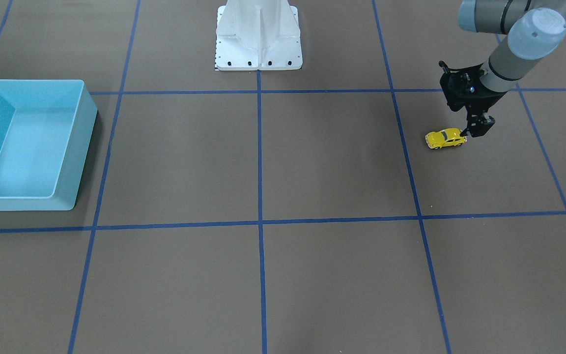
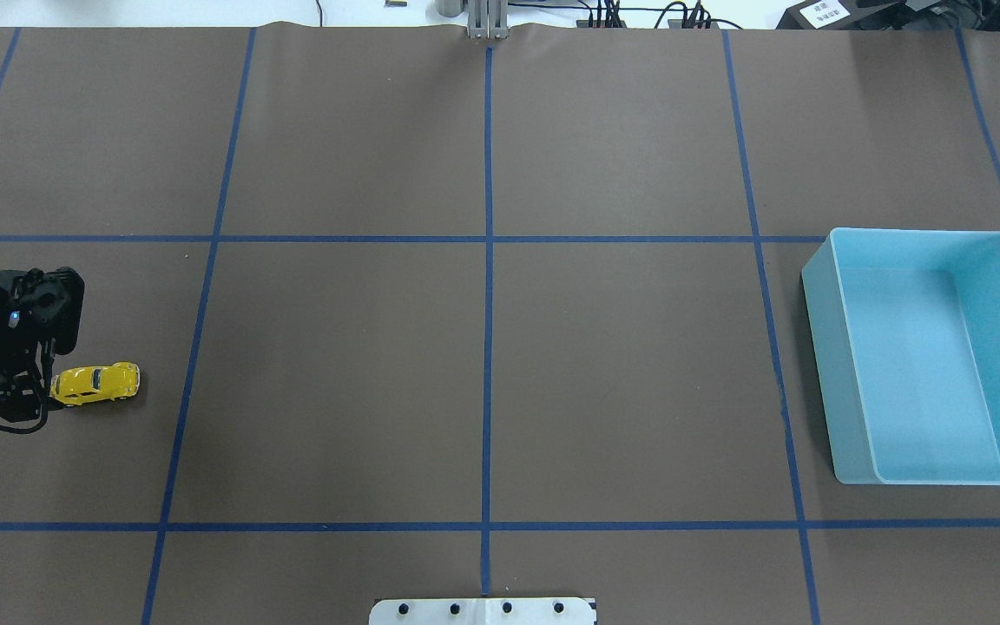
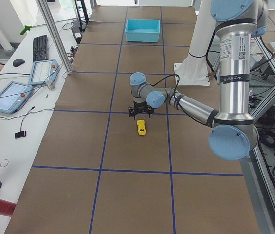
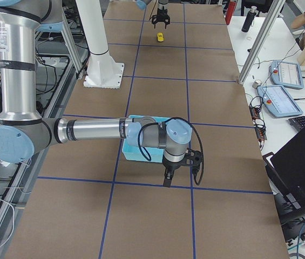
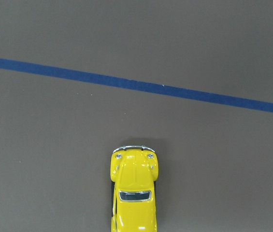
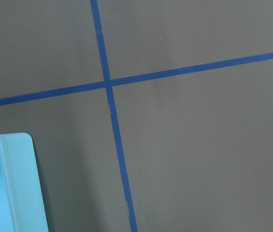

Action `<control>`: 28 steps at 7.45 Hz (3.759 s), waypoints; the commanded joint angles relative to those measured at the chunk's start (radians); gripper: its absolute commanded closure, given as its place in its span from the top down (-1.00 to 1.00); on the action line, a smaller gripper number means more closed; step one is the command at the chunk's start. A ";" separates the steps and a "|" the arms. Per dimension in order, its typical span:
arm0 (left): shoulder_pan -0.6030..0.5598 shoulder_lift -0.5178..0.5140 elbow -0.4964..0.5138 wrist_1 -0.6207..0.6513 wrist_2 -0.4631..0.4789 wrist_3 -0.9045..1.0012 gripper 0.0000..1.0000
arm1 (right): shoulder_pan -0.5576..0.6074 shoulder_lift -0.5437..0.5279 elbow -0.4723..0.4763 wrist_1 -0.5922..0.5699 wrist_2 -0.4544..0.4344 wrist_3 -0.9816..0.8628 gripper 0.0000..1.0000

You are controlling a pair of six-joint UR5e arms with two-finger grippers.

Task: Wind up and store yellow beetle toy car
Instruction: 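Lower the left gripper onto the yellow beetle toy car, then press the left gripper on the car and drag it backward to wind it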

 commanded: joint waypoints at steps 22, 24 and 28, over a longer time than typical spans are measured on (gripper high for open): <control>0.077 -0.025 0.161 -0.255 0.162 -0.186 1.00 | 0.000 -0.022 0.031 0.000 0.029 0.000 1.00; 0.097 -0.029 0.162 -0.254 0.151 -0.183 1.00 | 0.000 -0.022 0.029 0.000 0.029 0.000 1.00; 0.132 -0.023 0.159 -0.260 0.120 -0.177 0.99 | 0.000 -0.025 0.031 0.000 0.029 0.000 1.00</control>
